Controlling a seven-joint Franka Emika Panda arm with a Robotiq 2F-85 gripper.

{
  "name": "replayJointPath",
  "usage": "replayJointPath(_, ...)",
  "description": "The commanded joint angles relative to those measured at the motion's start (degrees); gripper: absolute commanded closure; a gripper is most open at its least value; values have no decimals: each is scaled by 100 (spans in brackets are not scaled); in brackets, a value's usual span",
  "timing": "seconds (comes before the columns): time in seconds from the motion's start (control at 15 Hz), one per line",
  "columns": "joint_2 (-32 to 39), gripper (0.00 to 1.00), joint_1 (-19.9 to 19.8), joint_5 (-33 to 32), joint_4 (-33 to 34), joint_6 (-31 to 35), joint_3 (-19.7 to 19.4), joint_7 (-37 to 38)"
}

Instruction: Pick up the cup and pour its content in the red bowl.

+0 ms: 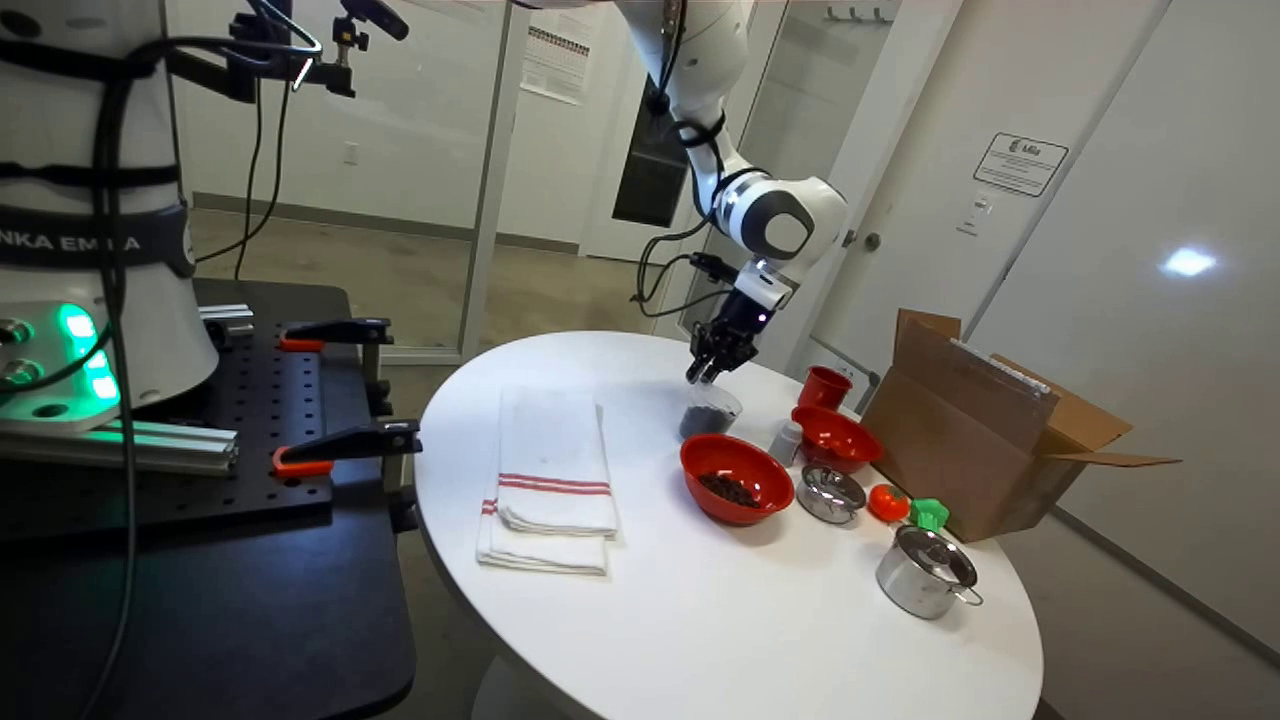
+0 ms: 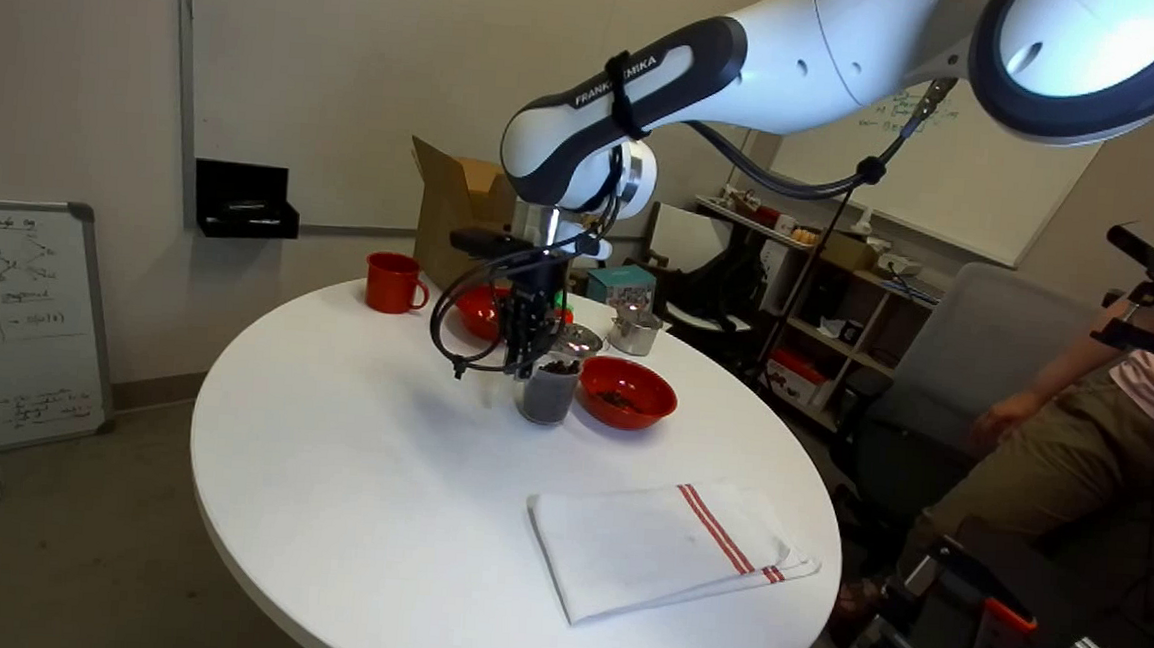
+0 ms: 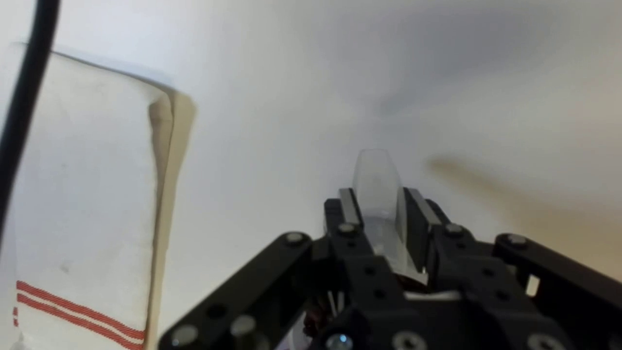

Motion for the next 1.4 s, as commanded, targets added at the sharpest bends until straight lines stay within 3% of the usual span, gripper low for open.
replayJointPath(0.0, 251, 75, -90, -115, 453, -251, 72, 160)
replayJointPath(0.13, 286, 70, -107, -107, 514, -284, 75, 165)
replayJointPath(0.2, 298, 48, -113, -105, 538, -297, 76, 168)
replayJointPath(0.33, 298, 45, -121, -105, 559, -313, 79, 159)
replayJointPath(0.73, 115, 2, -130, -100, 463, -224, 83, 113)
replayJointPath(1.07, -513, 0, -145, -118, 138, -312, 45, 95)
replayJointPath(1.13, -137, 0, -153, -104, 394, -189, 99, 57)
replayJointPath(1.33, -375, 0, -190, -100, 349, -288, 99, 55)
